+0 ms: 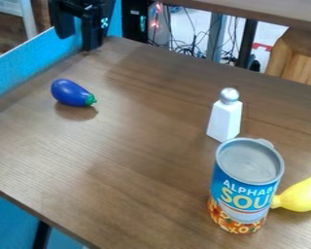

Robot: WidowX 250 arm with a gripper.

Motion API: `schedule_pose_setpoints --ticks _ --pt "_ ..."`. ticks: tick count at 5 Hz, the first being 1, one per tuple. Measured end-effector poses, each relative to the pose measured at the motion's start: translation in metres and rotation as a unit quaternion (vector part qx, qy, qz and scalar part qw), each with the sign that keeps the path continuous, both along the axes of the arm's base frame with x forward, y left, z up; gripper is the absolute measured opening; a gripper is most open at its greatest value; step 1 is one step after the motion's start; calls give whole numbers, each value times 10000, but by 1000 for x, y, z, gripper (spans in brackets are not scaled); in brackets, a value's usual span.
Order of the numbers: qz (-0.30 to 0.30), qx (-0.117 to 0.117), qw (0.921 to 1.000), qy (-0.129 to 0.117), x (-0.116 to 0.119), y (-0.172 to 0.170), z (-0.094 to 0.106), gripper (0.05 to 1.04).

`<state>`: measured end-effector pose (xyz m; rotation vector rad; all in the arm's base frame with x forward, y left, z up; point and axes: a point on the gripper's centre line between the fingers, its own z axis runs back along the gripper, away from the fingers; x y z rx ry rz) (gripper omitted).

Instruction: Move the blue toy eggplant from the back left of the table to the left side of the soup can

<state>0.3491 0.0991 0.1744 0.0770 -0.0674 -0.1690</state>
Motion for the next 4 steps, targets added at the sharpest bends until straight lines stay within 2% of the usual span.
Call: schedule_pose_setpoints --ticks 1,2,3,4 --pt "-7 -57 9998 191 0 -1 -13 999" --pt "-803 -157 9940 729 2 1 -32 999" --pt "-1546 212 9841 844 2 14 -33 999" --pt "-1892 419 9738 1190 -9 21 -47 999"
